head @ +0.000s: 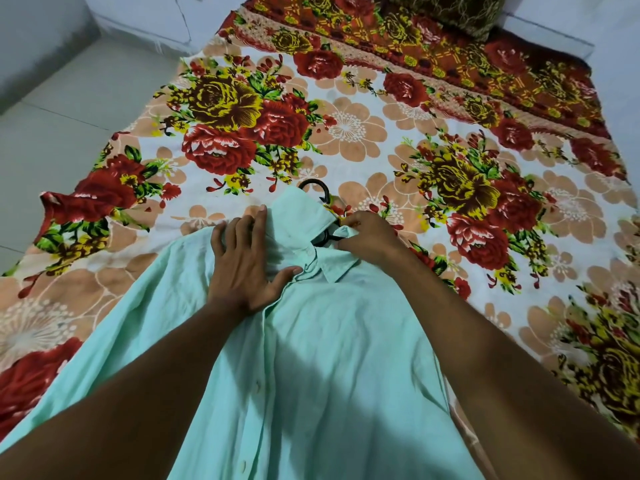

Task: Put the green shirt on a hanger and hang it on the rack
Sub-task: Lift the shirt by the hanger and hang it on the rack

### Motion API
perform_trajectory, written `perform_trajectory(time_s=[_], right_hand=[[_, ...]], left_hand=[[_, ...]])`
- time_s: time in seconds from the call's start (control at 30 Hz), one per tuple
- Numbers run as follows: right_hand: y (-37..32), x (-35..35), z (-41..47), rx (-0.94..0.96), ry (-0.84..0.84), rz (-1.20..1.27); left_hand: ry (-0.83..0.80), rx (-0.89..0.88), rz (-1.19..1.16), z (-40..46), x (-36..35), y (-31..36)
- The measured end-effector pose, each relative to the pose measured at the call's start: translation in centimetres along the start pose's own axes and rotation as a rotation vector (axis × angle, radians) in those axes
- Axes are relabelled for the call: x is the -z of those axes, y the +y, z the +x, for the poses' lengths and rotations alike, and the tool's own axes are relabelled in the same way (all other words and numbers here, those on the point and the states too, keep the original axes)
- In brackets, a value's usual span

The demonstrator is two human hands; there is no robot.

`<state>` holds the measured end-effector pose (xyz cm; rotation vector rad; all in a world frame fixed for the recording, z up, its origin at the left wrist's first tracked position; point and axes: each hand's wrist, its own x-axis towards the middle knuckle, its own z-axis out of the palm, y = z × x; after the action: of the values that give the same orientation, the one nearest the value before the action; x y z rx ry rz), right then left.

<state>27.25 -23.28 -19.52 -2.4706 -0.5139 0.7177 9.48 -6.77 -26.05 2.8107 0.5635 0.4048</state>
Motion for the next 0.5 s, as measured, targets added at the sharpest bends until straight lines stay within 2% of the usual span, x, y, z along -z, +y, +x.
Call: perform_trajectory(time_s=[0.1,0.3,0.4,0.5], right_hand=[[-0.8,0.4,-0.5,0.001,-0.079,0.085],[-2.1,1.0,-1.9,-0.067,-0.116,0.085],[-2.4,1.0,-3.3,-0.021,-0.096,0.239],[-2.1,0.3,-5.1,0.034,-0.037,0.401]], left_hand=[[0.051,-0.006,-0.045,-0.2,0.2,0.1],[0.102,-0.009,-0.155,-0.7,1.0,0.6],[0.14,0.028,-0.218,-0.9,2.1,1.2],[0.295,0.08,-0.323,-1.2,4.8,4.2]])
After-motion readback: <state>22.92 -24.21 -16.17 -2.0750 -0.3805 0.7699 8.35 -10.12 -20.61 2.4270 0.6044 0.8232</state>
